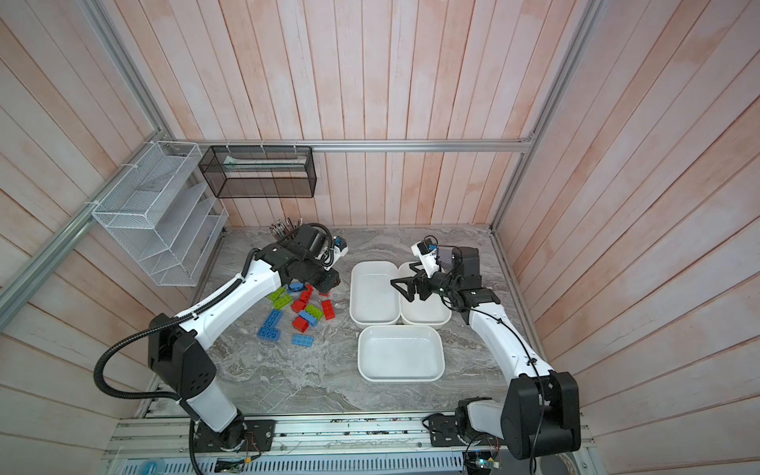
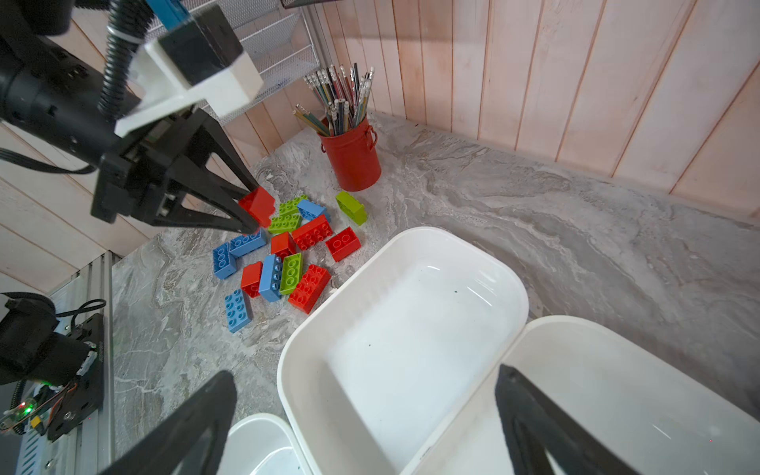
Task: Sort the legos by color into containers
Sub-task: 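Carry the red brick with the left gripper into the bin by the cup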
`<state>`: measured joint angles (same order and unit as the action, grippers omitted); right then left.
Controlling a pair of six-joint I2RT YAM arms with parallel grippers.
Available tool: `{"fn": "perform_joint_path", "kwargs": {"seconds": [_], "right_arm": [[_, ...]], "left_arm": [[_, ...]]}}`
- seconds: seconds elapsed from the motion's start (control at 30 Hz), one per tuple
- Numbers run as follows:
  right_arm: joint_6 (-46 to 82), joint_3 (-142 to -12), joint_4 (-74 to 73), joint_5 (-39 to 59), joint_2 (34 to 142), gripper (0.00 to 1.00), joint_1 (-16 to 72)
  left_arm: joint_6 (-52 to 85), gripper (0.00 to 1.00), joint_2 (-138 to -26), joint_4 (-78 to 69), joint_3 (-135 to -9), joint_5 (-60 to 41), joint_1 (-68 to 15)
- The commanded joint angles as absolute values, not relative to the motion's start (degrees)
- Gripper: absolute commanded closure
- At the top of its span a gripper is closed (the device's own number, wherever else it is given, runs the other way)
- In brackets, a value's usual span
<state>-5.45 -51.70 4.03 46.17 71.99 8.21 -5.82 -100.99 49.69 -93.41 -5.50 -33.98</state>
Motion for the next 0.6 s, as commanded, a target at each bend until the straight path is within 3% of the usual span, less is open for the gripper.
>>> {"fn": "perform_joint_path", "kwargs": {"seconds": [0.0, 0.4, 0.5, 0.53, 0.57], "right_arm": [[-3.5, -49.9, 1.8, 46.1, 69.6, 0.02, 6.7], [-3.1, -47.1, 2.1, 44.7, 65.8, 0.02, 3.9], [-3.2, -46.6, 2.2, 44.8, 65.6, 0.02, 3.7], [-3.0, -46.5, 2.1, 44.9, 65.7, 0.02, 3.7], [-3.0, -46.4, 2.0, 45.3, 65.8, 0.02, 3.7]], "left_arm": [[0.3, 0.66, -106.8, 46.5, -96.7, -4.3, -36.6], [3.7, 0.67, -128.6, 41.5, -110.1, 0.9, -41.6], [3.9, 0.59, -130.9, 41.2, -112.7, 0.9, -42.3], [4.0, 0.54, -131.3, 41.4, -113.1, 0.7, -42.4], [3.8, 0.42, -131.4, 41.5, -113.3, 0.1, -42.4]]}}
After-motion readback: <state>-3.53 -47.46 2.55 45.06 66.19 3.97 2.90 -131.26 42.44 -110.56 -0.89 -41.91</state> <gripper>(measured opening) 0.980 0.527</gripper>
